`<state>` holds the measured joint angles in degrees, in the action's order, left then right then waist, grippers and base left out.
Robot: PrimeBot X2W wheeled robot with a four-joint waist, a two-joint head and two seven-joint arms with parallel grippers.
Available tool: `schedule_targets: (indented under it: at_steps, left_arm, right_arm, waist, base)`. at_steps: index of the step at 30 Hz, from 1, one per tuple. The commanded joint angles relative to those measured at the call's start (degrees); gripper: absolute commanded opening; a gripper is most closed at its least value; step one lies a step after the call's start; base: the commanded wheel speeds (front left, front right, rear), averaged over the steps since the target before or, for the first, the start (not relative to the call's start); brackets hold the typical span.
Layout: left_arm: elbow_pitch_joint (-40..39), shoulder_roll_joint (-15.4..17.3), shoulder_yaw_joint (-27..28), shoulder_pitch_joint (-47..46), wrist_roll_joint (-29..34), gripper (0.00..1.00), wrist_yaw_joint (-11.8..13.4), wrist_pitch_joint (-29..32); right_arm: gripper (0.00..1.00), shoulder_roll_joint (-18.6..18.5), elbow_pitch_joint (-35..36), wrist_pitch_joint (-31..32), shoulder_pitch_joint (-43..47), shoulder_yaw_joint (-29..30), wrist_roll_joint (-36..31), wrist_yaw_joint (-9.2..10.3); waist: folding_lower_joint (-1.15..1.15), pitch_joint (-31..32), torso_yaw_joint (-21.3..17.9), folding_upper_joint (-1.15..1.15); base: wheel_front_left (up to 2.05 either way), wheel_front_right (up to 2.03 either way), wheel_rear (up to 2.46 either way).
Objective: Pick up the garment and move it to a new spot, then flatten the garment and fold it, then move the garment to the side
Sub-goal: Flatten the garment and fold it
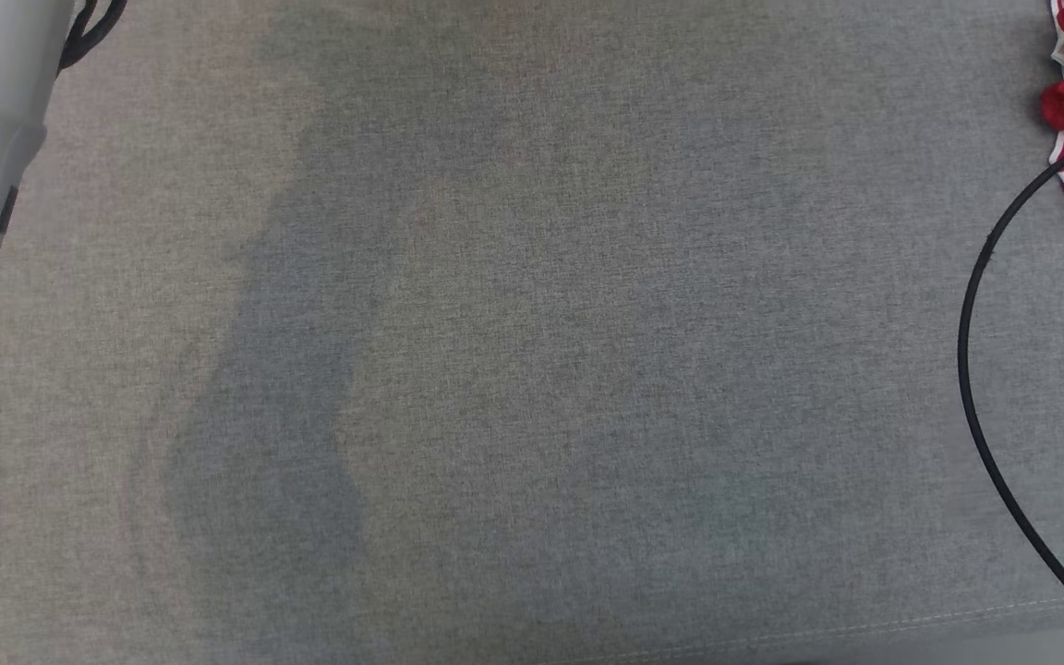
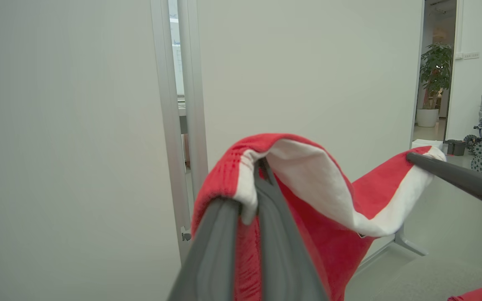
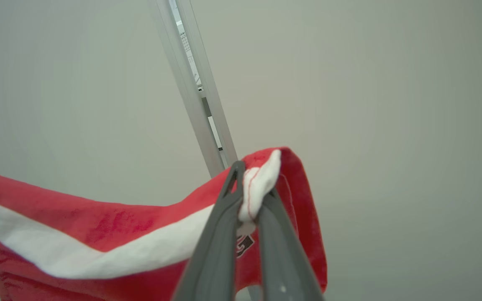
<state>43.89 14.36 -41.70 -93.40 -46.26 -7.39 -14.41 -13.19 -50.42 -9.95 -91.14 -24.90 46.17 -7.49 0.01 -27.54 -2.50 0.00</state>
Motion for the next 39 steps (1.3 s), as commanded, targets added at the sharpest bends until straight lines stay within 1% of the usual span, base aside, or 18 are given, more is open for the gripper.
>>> schedule_targets:
  at_steps: [1,4,6,8,11,14,17,20,21,25,28,30,34,36,39]
  left_arm:
    - [0.40,0.69,-1.05,0.85,-0.32,0.00,-0.13,-0.41]
    - [-0.16,1.18,-3.50,4.36,-0.88,0.00,-0.13,-0.77]
    - [-2.07,2.10,-3.55,7.11,-0.89,0.00,-0.13,-0.82]
    - [-5.54,3.06,-4.13,13.13,0.69,0.00,-0.13,-0.78]
    - [-10.37,2.93,-0.31,22.46,0.72,0.00,-0.12,-0.79]
    - [-14.73,2.05,3.12,32.74,3.26,0.00,0.46,-0.80]
    - [-19.30,1.30,6.50,43.32,6.31,0.00,1.38,-0.81]
    - [-23.04,0.12,8.91,52.50,8.94,0.00,1.88,-0.81]
    - [-24.55,-0.40,9.68,55.72,9.96,0.00,2.02,-0.81]
    - [-27.52,-0.90,9.62,66.00,13.47,0.00,2.06,-0.77]
    - [-28.30,-1.54,8.93,72.35,14.00,0.00,1.58,-0.78]
    - [-28.05,-1.16,7.58,76.07,15.08,0.00,1.34,-0.77]
    - [-27.49,-0.27,4.78,80.46,17.00,0.00,0.84,-0.77]
    - [-27.49,-0.17,3.72,82.10,17.01,0.00,0.73,-0.77]
    - [-27.95,0.14,3.12,83.51,17.46,0.00,0.54,-0.77]
  right_arm:
    - [0.00,-0.39,-0.25,-0.83,1.14,-0.97,1.23,0.02]
    - [0.00,-1.18,0.35,-2.12,4.69,-2.76,3.31,0.02]
    - [0.00,-1.94,1.90,-3.02,7.57,-4.50,4.75,0.02]
    - [0.00,-3.02,3.99,-3.42,12.67,-7.29,6.23,0.02]
    - [0.00,-6.01,7.24,-3.85,20.10,-10.58,8.27,0.02]
    - [0.00,-8.68,11.36,-4.34,27.96,-13.46,10.27,0.02]
    - [0.00,-12.17,15.49,-4.77,36.49,-16.15,11.98,0.02]
    - [0.00,-14.55,18.79,-4.96,43.59,-17.19,13.05,0.02]
    - [0.00,-15.26,19.86,-5.08,46.30,-17.25,13.41,0.02]
    - [0.00,-17.22,23.12,-5.29,55.09,-16.40,14.19,0.02]
    - [0.00,-18.09,24.86,-5.28,60.93,-15.02,14.50,0.02]
    - [0.00,-18.59,26.05,-5.26,65.26,-13.90,14.33,0.02]
    - [0.00,-18.98,28.74,-5.27,72.28,-11.53,14.02,0.02]
    - [0.00,-19.20,30.30,-5.28,75.84,-10.30,13.72,0.02]
    - [0.00,-19.06,32.57,-5.23,80.82,-7.34,14.09,0.02]
  waist:
    - [-0.01,-0.97,-0.15,0.00]
    - [-0.01,-0.92,-0.26,0.00]
    - [-0.01,-0.55,-0.58,0.00]
    - [-0.01,0.26,-1.05,0.00]
    - [-0.01,1.62,-0.71,0.00]
    - [-0.01,3.56,-0.37,0.00]
    - [-0.01,5.93,-0.24,0.00]
    - [-0.01,8.34,-0.13,0.00]
    - [-0.01,9.21,-0.15,0.00]
    - [-0.01,12.23,-0.53,0.00]
    - [-0.01,14.22,-0.55,0.00]
    - [-0.01,15.57,-0.45,0.00]
    - [-0.01,17.19,-0.08,0.00]
    - [-0.01,17.82,0.24,0.00]
    - [-0.01,18.55,0.65,0.00]
  base:
    - [0.00,0.00,0.00]
    - [0.00,0.00,0.00]
    - [0.00,0.00,0.00]
    - [0.00,0.00,0.00]
    - [0.00,0.00,0.00]
    - [0.00,0.00,0.00]
    - [0.00,0.00,0.00]
    - [0.00,0.00,0.00]
    - [0.00,0.00,0.00]
    - [0.00,0.00,0.00]
    - [0.00,0.00,0.00]
    - [0.00,0.00,0.00]
    - [0.00,0.00,0.00]
    - [0.00,0.00,0.00]
    - [0.00,0.00,0.00]
